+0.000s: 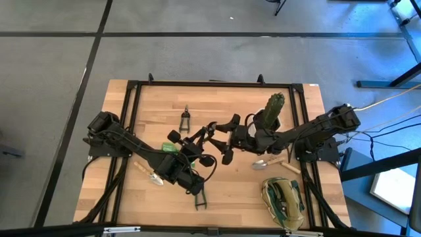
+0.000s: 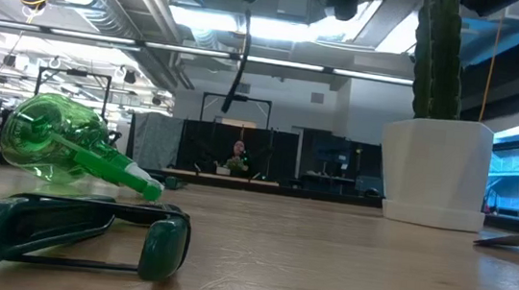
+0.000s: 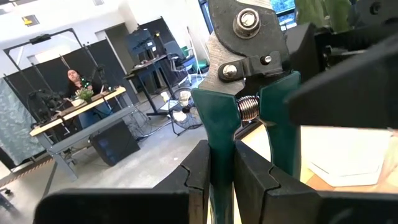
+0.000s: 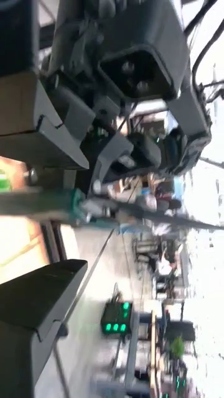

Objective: Pick & Place Garden tools in Gardening bag
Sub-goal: Put the hand pruner into the white bag

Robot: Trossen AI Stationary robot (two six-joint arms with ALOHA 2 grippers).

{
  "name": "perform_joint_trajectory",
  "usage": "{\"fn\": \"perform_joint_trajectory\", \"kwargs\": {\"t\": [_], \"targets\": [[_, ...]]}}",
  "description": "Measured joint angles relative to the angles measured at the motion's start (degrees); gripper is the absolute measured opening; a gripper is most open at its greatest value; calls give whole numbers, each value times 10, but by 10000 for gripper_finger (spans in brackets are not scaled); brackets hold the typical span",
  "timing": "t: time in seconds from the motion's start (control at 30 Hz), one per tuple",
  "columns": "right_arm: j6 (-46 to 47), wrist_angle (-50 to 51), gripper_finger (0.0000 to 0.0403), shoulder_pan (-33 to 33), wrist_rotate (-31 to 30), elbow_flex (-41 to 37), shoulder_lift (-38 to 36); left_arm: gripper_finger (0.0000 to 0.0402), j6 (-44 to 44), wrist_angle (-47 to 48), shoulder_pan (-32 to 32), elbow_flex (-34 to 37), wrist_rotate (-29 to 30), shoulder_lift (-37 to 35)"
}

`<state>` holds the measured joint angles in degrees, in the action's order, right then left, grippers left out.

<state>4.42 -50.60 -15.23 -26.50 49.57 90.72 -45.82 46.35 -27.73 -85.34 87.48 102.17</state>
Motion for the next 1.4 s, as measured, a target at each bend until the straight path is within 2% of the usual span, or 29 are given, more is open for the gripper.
{"fn": "perform_joint_trajectory", "kwargs": {"t": [0.47,0.77,1.1,1.4], "targets": [[25,-38,248,18,11,0,19,37,5,0,0,0,-1,0],[33,-38,220,24,12,0,24,37,5,-3,0,0,-2,0],[32,-38,152,24,15,0,24,37,12,-4,1,0,-11,0],[33,-35,54,24,10,0,24,37,51,-19,1,0,-13,0]]}}
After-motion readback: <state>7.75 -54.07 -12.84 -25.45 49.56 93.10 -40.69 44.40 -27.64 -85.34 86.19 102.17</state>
